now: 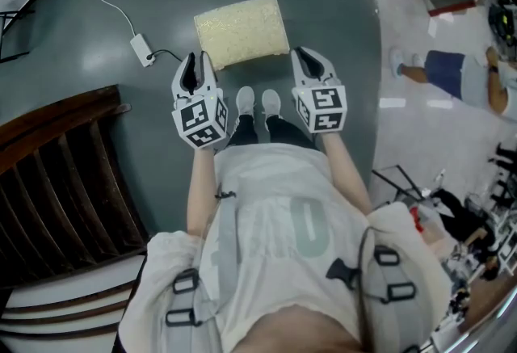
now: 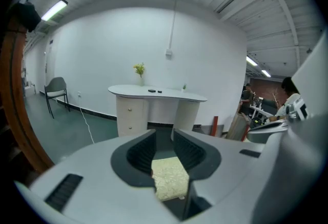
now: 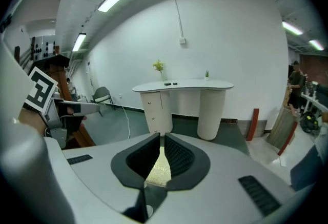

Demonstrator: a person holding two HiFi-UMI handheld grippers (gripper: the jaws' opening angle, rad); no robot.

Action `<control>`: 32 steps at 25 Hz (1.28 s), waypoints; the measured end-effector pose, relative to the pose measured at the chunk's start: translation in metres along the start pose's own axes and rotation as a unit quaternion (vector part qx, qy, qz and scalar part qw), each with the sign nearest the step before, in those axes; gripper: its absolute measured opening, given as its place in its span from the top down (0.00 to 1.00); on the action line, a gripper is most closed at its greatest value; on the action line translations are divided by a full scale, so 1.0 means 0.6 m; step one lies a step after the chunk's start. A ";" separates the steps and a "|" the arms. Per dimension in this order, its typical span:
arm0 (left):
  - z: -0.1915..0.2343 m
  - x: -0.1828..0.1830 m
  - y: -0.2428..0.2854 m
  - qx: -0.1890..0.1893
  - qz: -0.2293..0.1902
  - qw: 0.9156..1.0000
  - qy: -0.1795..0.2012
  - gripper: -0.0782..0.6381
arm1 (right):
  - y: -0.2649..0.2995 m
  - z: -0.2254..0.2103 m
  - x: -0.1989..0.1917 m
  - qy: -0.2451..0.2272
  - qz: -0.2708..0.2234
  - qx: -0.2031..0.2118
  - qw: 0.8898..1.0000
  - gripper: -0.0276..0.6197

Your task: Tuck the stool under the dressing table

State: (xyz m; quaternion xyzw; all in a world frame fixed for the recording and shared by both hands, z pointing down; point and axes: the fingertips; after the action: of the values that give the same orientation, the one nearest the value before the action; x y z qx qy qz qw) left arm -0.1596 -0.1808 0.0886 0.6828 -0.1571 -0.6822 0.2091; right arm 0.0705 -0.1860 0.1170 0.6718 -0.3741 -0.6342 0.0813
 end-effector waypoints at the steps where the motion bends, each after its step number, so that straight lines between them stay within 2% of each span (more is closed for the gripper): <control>1: -0.007 -0.001 0.003 -0.016 -0.001 1.000 -0.004 0.75 | 0.001 0.005 -0.002 0.010 0.002 0.012 1.000 0.94; 2: -0.015 -0.001 0.004 -0.033 -0.004 0.999 -0.008 0.73 | 0.004 0.009 -0.004 0.025 0.005 0.025 0.999 0.85; 3: -0.023 -0.001 0.005 -0.049 -0.008 0.999 -0.013 0.68 | 0.007 0.013 -0.008 0.044 0.011 0.037 0.998 0.67; 4: -0.029 -0.001 0.005 -0.061 -0.011 0.998 -0.022 0.61 | 0.010 0.015 -0.013 0.059 0.018 0.044 0.997 0.59; 6: -0.032 -0.003 0.005 -0.066 -0.012 0.997 -0.045 0.53 | 0.014 0.016 -0.021 0.066 0.030 0.045 0.996 0.53; 8: -0.027 -0.005 0.004 -0.055 -0.010 0.996 -0.068 0.52 | 0.014 0.018 -0.025 0.055 0.040 0.046 0.997 0.53; 10: -0.027 -0.004 0.003 -0.055 -0.011 0.996 -0.072 0.52 | 0.013 0.022 -0.023 0.045 0.042 0.049 0.997 0.53; 14: -0.027 -0.015 0.006 -0.056 -0.004 0.997 -0.051 0.52 | 0.013 0.023 -0.018 0.041 0.040 0.051 0.997 0.53; 17: -0.018 -0.051 0.013 -0.047 0.021 0.998 -0.046 0.52 | 0.026 0.011 -0.031 0.037 0.052 0.050 0.997 0.53; 20: -0.002 -0.096 0.030 -0.038 0.046 0.998 -0.020 0.52 | 0.057 -0.002 -0.054 0.011 0.068 0.047 0.997 0.53; 22: 0.005 -0.137 0.045 -0.037 0.057 0.998 -0.011 0.52 | 0.081 -0.009 -0.085 -0.011 0.081 0.048 0.995 0.53; 26: 0.018 -0.251 0.115 -0.039 0.089 0.995 0.001 0.52 | 0.148 -0.046 -0.166 -0.021 0.099 0.048 0.994 0.53; 32: 0.023 -0.440 0.226 -0.052 0.142 0.988 0.035 0.51 | 0.265 -0.103 -0.306 -0.064 0.144 0.020 0.987 0.53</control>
State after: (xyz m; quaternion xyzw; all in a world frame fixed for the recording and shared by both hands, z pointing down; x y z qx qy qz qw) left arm -0.1690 -0.1667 0.3852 0.6652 -0.2090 -0.6283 0.3449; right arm 0.0789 -0.2097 0.3661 0.5704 -0.4834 -0.6504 0.1341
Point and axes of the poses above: the fingertips, and each gripper's own axes: y forward along the fingers, z to its left, x out of its top, and after that the axes turned 6 degrees about y, right-handed
